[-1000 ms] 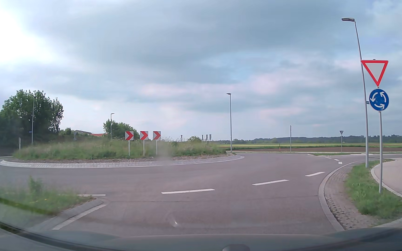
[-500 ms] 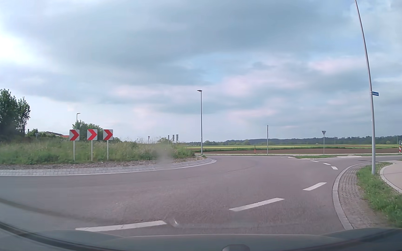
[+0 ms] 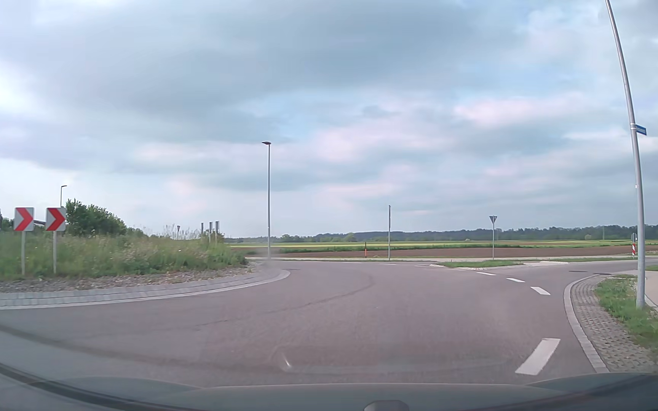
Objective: Follow the waypoints while adhering to traffic rules and regulations
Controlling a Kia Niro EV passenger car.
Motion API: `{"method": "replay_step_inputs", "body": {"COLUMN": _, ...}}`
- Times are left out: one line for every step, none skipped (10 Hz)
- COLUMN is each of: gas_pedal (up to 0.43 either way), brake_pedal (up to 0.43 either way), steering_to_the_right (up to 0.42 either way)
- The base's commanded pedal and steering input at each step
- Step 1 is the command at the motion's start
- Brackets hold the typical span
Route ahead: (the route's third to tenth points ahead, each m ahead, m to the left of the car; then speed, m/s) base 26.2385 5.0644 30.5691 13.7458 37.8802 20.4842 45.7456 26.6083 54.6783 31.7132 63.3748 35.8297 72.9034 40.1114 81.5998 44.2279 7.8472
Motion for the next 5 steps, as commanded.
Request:
{"method": "replay_step_inputs", "body": {"gas_pedal": 0.197, "brake_pedal": 0.000, "steering_to_the_right": 0.103}}
{"method": "replay_step_inputs", "body": {"gas_pedal": 0.177, "brake_pedal": 0.000, "steering_to_the_right": 0.083}}
{"method": "replay_step_inputs", "body": {"gas_pedal": 0.169, "brake_pedal": 0.000, "steering_to_the_right": 0.068}}
{"method": "replay_step_inputs", "body": {"gas_pedal": 0.150, "brake_pedal": 0.000, "steering_to_the_right": 0.047}}
{"method": "replay_step_inputs", "body": {"gas_pedal": 0.150, "brake_pedal": 0.000, "steering_to_the_right": 0.019}}
